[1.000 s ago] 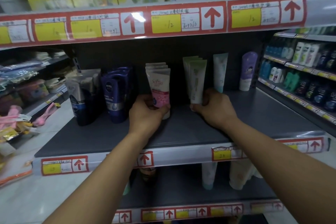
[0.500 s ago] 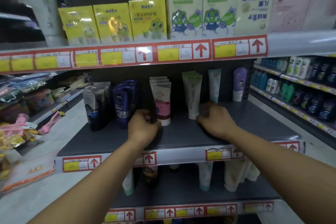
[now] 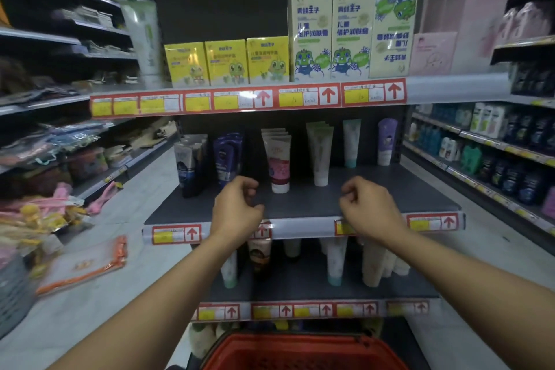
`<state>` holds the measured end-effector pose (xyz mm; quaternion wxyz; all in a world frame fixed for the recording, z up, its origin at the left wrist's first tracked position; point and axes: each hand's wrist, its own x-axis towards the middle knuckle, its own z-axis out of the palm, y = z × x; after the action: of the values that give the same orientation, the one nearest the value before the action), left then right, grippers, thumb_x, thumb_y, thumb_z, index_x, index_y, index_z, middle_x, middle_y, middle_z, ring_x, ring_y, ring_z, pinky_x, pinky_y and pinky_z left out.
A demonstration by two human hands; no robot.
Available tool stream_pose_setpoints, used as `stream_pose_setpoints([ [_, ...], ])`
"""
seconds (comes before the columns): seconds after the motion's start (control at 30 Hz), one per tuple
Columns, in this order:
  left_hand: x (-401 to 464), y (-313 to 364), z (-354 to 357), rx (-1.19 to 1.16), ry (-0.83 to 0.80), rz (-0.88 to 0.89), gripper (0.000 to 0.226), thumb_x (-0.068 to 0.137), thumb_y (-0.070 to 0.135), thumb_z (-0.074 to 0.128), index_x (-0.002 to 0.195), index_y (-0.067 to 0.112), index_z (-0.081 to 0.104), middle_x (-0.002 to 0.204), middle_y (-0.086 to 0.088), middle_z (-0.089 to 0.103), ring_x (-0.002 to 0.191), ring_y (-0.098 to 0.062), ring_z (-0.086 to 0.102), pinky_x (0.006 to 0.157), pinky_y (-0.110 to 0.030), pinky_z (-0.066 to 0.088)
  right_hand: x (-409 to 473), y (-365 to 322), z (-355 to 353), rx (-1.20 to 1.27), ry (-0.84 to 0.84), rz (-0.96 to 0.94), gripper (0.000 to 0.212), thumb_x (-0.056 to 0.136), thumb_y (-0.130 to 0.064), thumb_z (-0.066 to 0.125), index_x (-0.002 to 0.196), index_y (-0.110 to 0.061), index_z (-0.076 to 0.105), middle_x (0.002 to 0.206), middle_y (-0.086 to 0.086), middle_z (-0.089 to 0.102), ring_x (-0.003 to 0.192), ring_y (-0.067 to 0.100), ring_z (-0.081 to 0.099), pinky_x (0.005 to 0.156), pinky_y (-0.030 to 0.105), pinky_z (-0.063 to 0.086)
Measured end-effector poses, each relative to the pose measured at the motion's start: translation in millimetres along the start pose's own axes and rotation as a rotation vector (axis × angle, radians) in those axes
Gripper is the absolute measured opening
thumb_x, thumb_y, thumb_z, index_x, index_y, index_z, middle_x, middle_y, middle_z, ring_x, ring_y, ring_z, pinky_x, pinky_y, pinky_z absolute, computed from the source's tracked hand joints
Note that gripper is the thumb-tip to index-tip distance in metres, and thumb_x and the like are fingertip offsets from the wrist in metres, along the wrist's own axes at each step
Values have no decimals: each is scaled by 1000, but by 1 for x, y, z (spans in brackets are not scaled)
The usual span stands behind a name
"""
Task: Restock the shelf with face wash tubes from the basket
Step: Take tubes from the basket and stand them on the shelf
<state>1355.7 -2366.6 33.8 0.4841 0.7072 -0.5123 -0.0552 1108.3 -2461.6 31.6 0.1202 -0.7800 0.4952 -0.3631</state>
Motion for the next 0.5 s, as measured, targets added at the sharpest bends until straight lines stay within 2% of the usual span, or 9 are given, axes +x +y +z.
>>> stream_pose_setpoints([
  [0.1, -17, 0, -7, 50, -26, 33, 45, 79, 11, 81, 119, 25, 66, 108, 6, 67, 102, -11, 65, 90, -27, 51, -21, -7, 2, -13, -35, -21, 9, 88, -26, 60, 96, -30, 62, 80, -13, 61, 84, 17, 61, 77, 33, 51],
  [0.2, -36, -5, -8, 99, -93, 37, 49, 81, 9, 79, 125, 25, 63, 116, 8, 65, 108, -9, 61, 87, -23, 48, -44, -11, 10, -33, -79, -41, 8, 89, -27, 62, 96, -28, 65, 86, -11, 63, 84, 16, 61, 75, 35, 53],
  [0.33, -58, -19, 1, 156, -148, 53, 45, 85, 18, 79, 125, 28, 61, 115, 11, 62, 104, -10, 61, 84, -26, 54, -72, -7, 31, -19, -178, -31, 6, 91, -25, 64, 96, -26, 66, 83, -11, 63, 81, 10, 63, 73, 33, 56],
  [0.5, -87, -51, 23, 217, -230, 91, 37, 82, 21, 79, 115, 29, 63, 111, 11, 64, 100, -10, 63, 84, -31, 56, -104, 11, 65, -15, -297, 26, 9, 92, -30, 63, 101, -29, 65, 83, -12, 64, 81, 7, 63, 75, 36, 58],
])
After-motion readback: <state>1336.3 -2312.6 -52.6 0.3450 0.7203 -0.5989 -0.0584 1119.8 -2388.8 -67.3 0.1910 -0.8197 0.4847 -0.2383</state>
